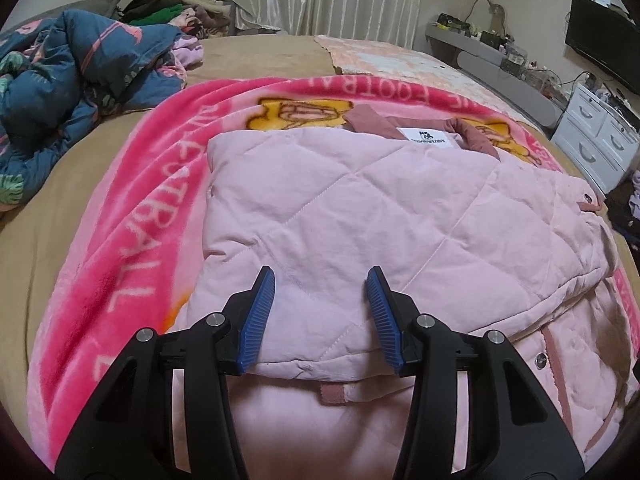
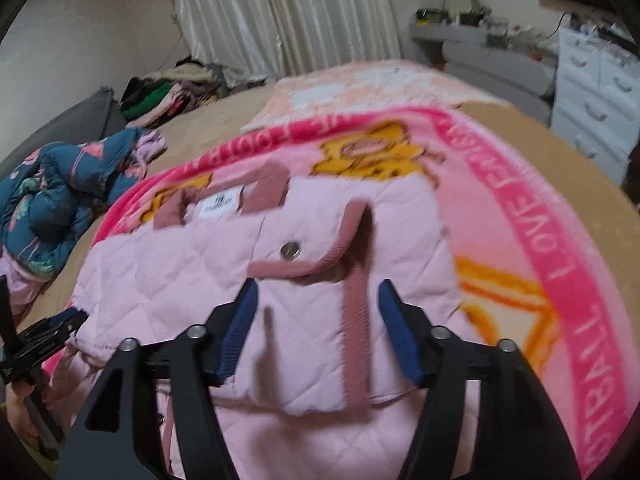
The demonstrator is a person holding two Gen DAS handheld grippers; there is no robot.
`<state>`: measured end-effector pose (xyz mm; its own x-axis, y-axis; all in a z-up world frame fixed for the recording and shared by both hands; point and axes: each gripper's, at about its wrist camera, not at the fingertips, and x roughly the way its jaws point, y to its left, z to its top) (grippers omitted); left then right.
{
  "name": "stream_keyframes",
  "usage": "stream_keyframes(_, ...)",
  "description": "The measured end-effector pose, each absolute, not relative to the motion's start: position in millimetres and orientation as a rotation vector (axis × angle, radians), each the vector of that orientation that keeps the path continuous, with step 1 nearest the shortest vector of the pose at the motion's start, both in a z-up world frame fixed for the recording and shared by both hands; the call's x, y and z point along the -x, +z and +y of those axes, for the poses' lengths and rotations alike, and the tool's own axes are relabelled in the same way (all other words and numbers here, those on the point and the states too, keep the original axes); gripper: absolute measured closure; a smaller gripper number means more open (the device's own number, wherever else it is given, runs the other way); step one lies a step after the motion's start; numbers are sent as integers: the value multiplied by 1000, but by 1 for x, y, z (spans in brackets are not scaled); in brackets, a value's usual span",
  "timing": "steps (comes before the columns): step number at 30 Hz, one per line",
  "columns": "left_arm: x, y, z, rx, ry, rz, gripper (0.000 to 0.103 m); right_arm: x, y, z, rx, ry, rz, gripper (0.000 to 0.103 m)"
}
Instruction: Fold large clothes
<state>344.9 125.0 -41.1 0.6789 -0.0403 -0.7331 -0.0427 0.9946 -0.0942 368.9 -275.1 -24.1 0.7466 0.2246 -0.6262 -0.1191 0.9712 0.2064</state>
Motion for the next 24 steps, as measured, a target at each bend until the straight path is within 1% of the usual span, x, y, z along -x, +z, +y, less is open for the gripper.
stream_keyframes(1, -344, -39, 124, 113, -4, 819, 62, -366, -20, -274, -150, 189, 679, 33)
stream_keyframes(2, -342, -34, 122, 120, -17, 806, 58, -365, -17, -272, -142, 193, 668, 32)
stream_keyframes(5, -338, -24, 110, 110, -60, 776, 55, -362, -13, -263, -108, 224, 656, 31)
stream_keyframes(6, -336, -23, 102, 93, -80, 772, 52, -360, -12, -257, -89, 238, 653, 31)
stream_keyframes(8, -337, -26, 91, 66, -108, 787, 48, -358, -11, -246, -56, 267, 644, 31)
stream_keyframes(12, -344, -47, 92, 90, -106, 863, 45, -352, -8, -227, 6, 309, 630, 31)
stream_keyframes(14, -347, -55, 99, 142, -107, 894, 45, -352, -6, -220, 28, 329, 627, 31)
stream_keyframes(16, -347, -57, 98, 128, -101, 896, 45, -352, -7, -214, 43, 352, 635, 31)
stream_keyframes(18, -346, -59, 95, 111, -90, 896, 45, -354, -11, -205, 67, 376, 657, 26)
stream_keyframes(19, -346, -59, 93, 101, -84, 895, 45, -354, -13, -202, 77, 377, 662, 26)
stream_keyframes(24, -345, -59, 93, 107, -87, 895, 45, -367, -39, -191, 85, 387, 755, 26)
